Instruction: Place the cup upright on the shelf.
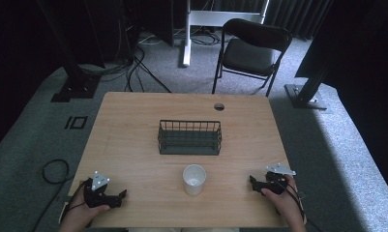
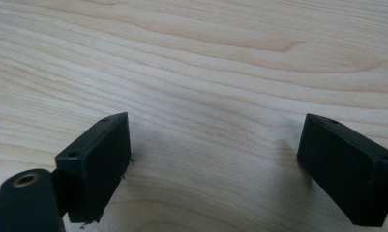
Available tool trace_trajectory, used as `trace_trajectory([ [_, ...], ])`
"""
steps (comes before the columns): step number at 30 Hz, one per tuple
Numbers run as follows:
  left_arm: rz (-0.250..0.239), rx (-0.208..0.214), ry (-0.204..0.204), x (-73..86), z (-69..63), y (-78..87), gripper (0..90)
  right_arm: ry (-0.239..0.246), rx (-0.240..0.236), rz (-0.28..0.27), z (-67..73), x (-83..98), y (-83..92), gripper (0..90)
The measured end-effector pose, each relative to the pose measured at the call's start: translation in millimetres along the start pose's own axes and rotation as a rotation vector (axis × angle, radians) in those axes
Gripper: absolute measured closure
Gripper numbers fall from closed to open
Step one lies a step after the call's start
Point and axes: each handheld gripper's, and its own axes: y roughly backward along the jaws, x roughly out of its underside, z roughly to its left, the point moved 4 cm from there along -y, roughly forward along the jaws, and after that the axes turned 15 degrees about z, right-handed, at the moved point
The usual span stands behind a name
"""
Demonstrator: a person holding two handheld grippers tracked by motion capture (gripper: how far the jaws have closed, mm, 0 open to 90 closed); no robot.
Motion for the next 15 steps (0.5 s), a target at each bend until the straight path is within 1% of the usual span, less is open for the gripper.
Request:
trace_trajectory([
  [4, -0.003, 0.002, 0.009, 0.4, 0.1, 0.4, 2.1, 0.001, 0.000, 0.000, 0.0, 0.0, 0.0, 11.3],
  [9, -0.001, -0.002, 0.004, 2.3, -0.3, 1.2, 2.1, 0.000, 0.000, 0.000, 0.1, 0.0, 0.0, 11.3],
  [13, -0.001, 0.013, -0.025, 3.7, 1.5, 2.0, 2.1, 0.000, 0.000, 0.000, 0.1, 0.0, 0.0, 11.3],
  [15, -0.001, 0.015, -0.029, 3.8, 1.7, 2.1, 2.1, 0.000, 0.000, 0.000, 0.1, 0.0, 0.0, 11.3],
])
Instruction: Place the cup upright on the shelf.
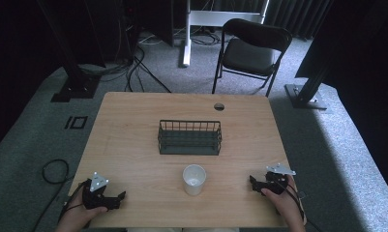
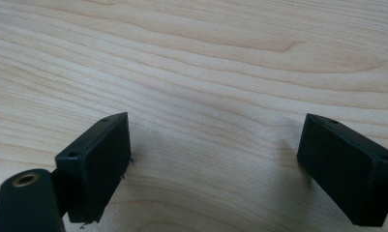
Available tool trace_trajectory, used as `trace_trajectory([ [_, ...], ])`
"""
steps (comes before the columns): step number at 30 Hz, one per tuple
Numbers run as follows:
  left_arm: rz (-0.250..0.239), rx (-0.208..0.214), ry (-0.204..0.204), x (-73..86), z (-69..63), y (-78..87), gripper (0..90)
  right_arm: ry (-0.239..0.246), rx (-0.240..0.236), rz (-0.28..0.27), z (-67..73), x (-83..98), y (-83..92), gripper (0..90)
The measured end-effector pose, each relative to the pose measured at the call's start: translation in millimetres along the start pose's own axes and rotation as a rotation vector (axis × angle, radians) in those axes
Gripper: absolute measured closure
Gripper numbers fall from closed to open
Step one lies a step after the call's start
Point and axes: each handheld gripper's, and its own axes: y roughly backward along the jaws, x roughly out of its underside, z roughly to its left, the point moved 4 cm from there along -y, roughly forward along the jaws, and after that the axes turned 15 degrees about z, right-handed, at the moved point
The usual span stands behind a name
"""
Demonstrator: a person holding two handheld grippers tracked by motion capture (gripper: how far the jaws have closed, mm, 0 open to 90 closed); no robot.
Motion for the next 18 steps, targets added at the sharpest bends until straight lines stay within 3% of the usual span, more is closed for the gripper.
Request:
trace_trajectory([
  [6, 0.000, -0.001, 0.002, -0.1, -0.2, -0.1, 2.1, 0.000, 0.000, 0.000, 0.0, 0.0, 0.0, 11.2],
  [12, 0.000, 0.035, -0.066, -0.5, -1.5, -0.2, 2.2, 0.006, -0.001, 0.001, -0.5, -1.0, -0.5, 11.0],
  [18, -0.019, 0.059, -0.088, -5.0, -7.9, -1.0, 6.4, 0.007, -0.002, 0.000, -0.6, -2.2, -1.3, 10.9],
])
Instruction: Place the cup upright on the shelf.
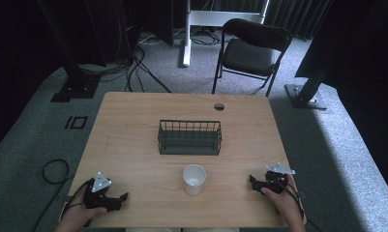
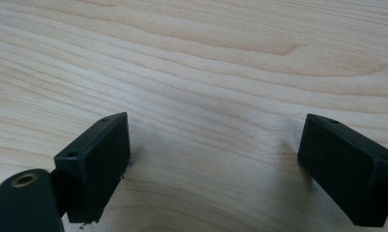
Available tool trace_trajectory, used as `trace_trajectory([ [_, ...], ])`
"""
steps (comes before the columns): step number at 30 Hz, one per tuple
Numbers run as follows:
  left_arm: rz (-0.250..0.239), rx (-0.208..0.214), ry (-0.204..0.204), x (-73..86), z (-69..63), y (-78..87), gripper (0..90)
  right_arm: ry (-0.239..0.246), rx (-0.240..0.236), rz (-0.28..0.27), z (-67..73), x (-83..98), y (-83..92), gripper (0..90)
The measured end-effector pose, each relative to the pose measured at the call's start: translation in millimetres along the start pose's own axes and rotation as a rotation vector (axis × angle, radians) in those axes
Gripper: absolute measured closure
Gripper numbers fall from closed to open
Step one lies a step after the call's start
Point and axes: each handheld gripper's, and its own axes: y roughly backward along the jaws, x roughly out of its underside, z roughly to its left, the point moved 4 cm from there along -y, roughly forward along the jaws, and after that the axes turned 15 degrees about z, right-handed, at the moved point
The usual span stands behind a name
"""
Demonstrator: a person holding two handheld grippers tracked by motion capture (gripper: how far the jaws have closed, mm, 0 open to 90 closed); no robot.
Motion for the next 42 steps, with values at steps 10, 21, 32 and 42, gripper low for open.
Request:
trace_trajectory([
  [10, -0.042, 0.027, -0.063, -19.2, -18.8, -2.3, 6.4, 0.002, -0.002, 0.000, 0.1, -1.1, -0.7, 10.9],
  [21, -0.067, 0.062, -0.138, -39.4, -38.0, -2.4, 6.4, 0.002, -0.002, 0.000, 0.1, -1.1, -0.7, 10.9],
  [32, -0.092, 0.098, -0.216, -56.2, -60.8, -7.5, 6.4, 0.002, -0.002, 0.000, 0.1, -1.1, -0.7, 10.9],
  [42, -0.114, 0.151, -0.278, -69.9, -84.2, -14.3, 6.4, 0.002, -0.002, 0.000, 0.1, -1.1, -0.7, 10.9],
])
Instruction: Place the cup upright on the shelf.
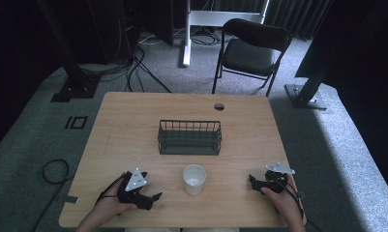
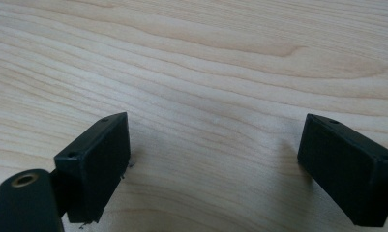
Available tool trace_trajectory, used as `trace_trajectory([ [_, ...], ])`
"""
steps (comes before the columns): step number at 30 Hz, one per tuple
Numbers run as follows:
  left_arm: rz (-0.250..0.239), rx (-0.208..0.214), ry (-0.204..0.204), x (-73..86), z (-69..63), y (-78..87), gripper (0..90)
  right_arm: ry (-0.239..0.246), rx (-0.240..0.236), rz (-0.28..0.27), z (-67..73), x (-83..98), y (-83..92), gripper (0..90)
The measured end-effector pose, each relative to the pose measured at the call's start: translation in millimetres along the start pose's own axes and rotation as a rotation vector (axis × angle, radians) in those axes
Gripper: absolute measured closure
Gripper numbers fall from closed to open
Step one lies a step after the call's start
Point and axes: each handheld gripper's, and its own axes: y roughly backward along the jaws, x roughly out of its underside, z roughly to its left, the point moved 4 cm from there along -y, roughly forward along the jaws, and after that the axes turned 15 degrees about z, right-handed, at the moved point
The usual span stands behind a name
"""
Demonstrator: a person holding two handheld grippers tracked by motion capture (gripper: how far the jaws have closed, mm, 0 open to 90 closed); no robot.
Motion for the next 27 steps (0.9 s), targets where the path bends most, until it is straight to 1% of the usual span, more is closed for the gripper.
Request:
trace_trajectory([
  [1, -0.001, 0.001, -0.012, -1.9, -1.2, -0.8, 6.4, 0.000, 0.000, 0.000, 0.0, 0.0, 0.0, 10.9],
  [6, -0.017, 0.024, -0.038, -13.4, -9.8, -6.4, 6.4, 0.000, 0.000, 0.000, 0.0, 0.0, 0.0, 10.9],
  [10, -0.020, 0.035, -0.071, -22.3, -16.8, -11.2, 6.4, 0.000, 0.000, 0.000, 0.0, 0.0, 0.0, 10.9],
  [16, -0.028, 0.055, -0.090, -33.9, -25.0, -19.7, 6.4, 0.000, 0.000, 0.000, 0.0, 0.0, 0.0, 10.9],
  [20, -0.043, 0.080, -0.105, -42.2, -31.5, -23.4, 6.4, 0.001, 0.000, 0.000, -0.1, 0.0, 0.0, 11.0],
  [21, -0.043, 0.091, -0.117, -44.0, -33.4, -24.0, 6.4, 0.000, 0.000, 0.000, 0.0, 0.0, 0.0, 11.0],
  [22, -0.042, 0.099, -0.130, -45.6, -36.0, -24.6, 8.5, 0.000, 0.000, 0.000, 0.0, 0.0, 0.0, 10.9],
  [25, -0.048, 0.110, -0.143, -52.3, -40.0, -27.4, 9.3, 0.000, 0.000, 0.000, 0.0, 0.0, 0.0, 10.9],
  [27, -0.050, 0.106, -0.143, -56.6, -41.4, -29.5, 9.3, 0.000, 0.000, 0.000, 0.0, 0.0, 0.0, 10.9],
])
